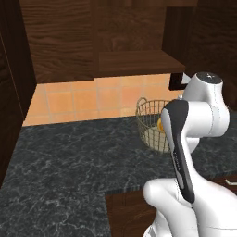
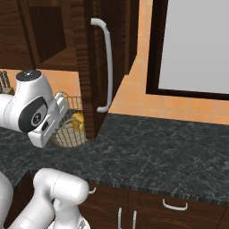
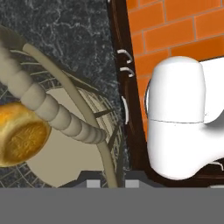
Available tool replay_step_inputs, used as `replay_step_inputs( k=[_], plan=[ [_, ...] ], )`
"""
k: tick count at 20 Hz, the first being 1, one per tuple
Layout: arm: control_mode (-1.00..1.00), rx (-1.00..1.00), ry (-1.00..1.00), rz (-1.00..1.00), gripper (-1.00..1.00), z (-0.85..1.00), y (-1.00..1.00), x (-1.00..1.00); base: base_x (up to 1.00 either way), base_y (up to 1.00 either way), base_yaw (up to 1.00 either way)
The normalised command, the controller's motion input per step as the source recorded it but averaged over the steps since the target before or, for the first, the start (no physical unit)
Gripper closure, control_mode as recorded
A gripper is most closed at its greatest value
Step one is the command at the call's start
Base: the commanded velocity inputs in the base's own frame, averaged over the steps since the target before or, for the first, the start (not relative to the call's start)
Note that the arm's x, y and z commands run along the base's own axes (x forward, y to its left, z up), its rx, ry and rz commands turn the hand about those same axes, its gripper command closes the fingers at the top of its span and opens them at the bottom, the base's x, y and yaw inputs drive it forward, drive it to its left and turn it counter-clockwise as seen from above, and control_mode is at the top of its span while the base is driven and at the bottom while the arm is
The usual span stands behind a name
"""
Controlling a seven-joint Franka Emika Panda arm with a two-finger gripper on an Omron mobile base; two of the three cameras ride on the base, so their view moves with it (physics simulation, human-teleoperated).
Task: Open the cabinet, pick up the bread from the cabinet and place it in the basket. Then move the basket to the dining counter.
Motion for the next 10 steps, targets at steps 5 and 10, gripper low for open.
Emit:
replay_step_inputs(
  k=[5, 10],
  plan=[
    [1.0, 0.0, 0.0, 0.0, 1.0, 0.0, 0.0, -0.23, -0.22, 0.0, 0.0],
    [1.0, 0.0, 0.0, 0.0, 1.0, 0.0, 0.0, 0.0, -0.67, -0.02, 0.0]
  ],
)
